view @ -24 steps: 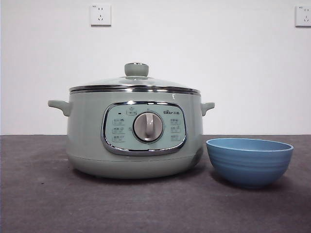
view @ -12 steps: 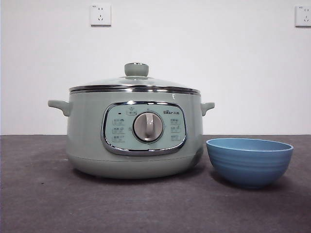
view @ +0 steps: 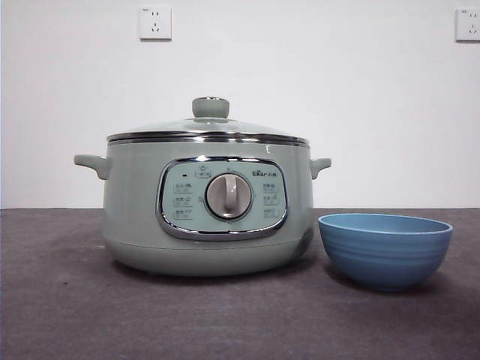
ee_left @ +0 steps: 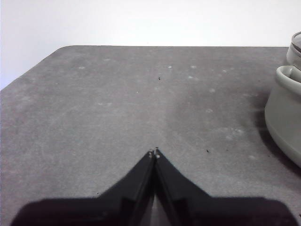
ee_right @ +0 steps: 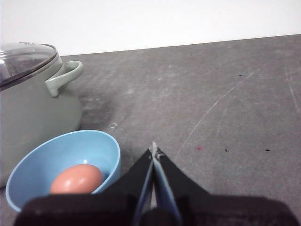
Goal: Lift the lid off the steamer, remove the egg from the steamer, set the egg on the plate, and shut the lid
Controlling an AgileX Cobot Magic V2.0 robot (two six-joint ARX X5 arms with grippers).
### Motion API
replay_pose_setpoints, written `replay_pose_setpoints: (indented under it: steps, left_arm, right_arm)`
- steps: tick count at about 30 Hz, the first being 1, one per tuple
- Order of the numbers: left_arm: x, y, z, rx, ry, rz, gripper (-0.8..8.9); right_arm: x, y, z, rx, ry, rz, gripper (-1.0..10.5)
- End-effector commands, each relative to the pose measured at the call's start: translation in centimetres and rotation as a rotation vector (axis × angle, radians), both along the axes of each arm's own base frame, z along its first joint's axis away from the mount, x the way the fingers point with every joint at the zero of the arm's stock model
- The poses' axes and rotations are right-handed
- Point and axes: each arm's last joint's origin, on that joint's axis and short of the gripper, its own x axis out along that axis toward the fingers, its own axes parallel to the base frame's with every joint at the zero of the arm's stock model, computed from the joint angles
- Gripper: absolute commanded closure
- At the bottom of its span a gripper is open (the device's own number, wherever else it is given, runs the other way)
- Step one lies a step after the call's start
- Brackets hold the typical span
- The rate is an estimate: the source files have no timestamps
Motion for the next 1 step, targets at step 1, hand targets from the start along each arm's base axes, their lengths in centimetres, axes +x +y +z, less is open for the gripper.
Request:
replay_pose_setpoints:
  steps: [1]
  left_arm:
    - [0.06, 0.03, -0.39, -0.007, 0.004, 0.002, 8.16]
  right_arm:
    - [0.02, 0.01, -0.41, 0.005, 0.019, 0.000, 9.5]
